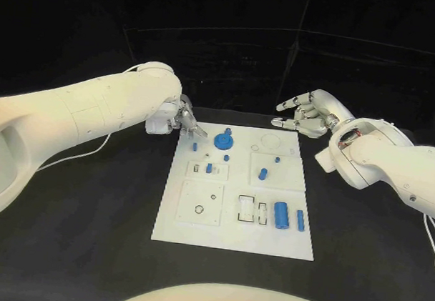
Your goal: Assemble the parts on the task board
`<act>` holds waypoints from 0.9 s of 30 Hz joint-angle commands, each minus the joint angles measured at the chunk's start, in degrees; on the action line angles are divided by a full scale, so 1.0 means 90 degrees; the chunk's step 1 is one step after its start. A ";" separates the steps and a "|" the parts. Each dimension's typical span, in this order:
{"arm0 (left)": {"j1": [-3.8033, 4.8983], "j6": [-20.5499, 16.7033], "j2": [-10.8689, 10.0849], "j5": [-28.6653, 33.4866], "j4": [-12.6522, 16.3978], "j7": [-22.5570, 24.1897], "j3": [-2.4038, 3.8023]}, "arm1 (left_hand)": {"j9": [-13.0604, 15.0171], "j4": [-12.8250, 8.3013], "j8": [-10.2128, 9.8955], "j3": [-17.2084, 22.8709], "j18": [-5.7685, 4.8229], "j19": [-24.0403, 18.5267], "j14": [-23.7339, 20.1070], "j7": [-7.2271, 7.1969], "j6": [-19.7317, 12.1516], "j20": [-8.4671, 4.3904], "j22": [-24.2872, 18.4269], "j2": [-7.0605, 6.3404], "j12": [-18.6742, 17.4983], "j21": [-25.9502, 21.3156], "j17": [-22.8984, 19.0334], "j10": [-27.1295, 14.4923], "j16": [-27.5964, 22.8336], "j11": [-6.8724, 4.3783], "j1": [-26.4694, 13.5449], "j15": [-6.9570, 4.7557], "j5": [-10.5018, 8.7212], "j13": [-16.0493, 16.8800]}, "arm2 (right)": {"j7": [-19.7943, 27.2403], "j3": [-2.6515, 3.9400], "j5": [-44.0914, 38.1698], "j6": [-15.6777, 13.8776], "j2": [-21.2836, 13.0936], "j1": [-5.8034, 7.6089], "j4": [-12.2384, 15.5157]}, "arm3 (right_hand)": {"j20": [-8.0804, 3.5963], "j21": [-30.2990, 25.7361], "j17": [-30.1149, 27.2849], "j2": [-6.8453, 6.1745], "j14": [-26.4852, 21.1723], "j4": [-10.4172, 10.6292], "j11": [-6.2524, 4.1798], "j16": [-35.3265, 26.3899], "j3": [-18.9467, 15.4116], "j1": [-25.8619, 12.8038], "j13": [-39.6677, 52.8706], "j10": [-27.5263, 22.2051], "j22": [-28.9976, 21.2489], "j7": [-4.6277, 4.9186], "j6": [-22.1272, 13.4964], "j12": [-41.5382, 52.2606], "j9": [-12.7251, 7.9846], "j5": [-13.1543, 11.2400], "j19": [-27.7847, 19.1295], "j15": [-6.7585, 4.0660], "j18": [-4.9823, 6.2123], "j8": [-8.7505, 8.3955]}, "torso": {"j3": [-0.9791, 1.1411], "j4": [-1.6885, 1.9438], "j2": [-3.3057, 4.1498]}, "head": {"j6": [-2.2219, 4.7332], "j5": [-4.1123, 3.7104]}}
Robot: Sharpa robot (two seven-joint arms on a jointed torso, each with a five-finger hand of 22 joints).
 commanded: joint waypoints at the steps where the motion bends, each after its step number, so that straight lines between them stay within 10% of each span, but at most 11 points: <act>1: -0.0028 0.0223 0.0075 -0.0190 -0.0137 0.0261 0.0005 | -0.0008 -0.0007 -0.0021 -0.0047 0.0062 0.0015 0.0646 0.0014 0.0049 0.0027 0.0020 0.0026 0.0029 0.0014 0.1569 0.0013 0.0019 0.0042 0.0024 0.0044 -0.0009 0.0012 | 0.0039 0.0004 -0.0030 0.0060 0.0012 0.0012 -0.0001 | 0.0009 -0.0019 -0.0002 0.0072 0.0229 0.0002 0.0009 -0.0037 -0.0033 -0.0016 -0.0007 -0.0039 -0.0003 0.0001 0.0019 -0.0018 -0.0008 0.0018 -0.0023 -0.0052 0.0045 0.0009 | 0.0002 0.0000 -0.0001 | -0.0018 0.0011; 27: -0.0142 0.0548 0.0249 -0.0209 -0.0508 0.0365 0.0005 | -0.0100 -0.0119 -0.0051 -0.0154 0.0052 0.0036 0.0651 0.0013 0.0097 0.0028 0.0077 0.0097 0.0066 0.0046 0.1589 0.0020 0.0028 0.0042 0.0244 0.0044 -0.0008 0.0022 | 0.0062 0.0004 -0.0031 0.0083 0.0046 0.0012 -0.0036 | 0.0009 -0.0021 -0.0001 0.0082 0.0230 0.0004 0.0009 -0.0037 -0.0034 -0.0013 -0.0004 -0.0036 -0.0005 0.0000 0.0022 -0.0014 -0.0008 0.0024 -0.0023 -0.0053 0.0046 0.0012 | 0.0005 0.0004 -0.0008 | -0.0063 -0.0019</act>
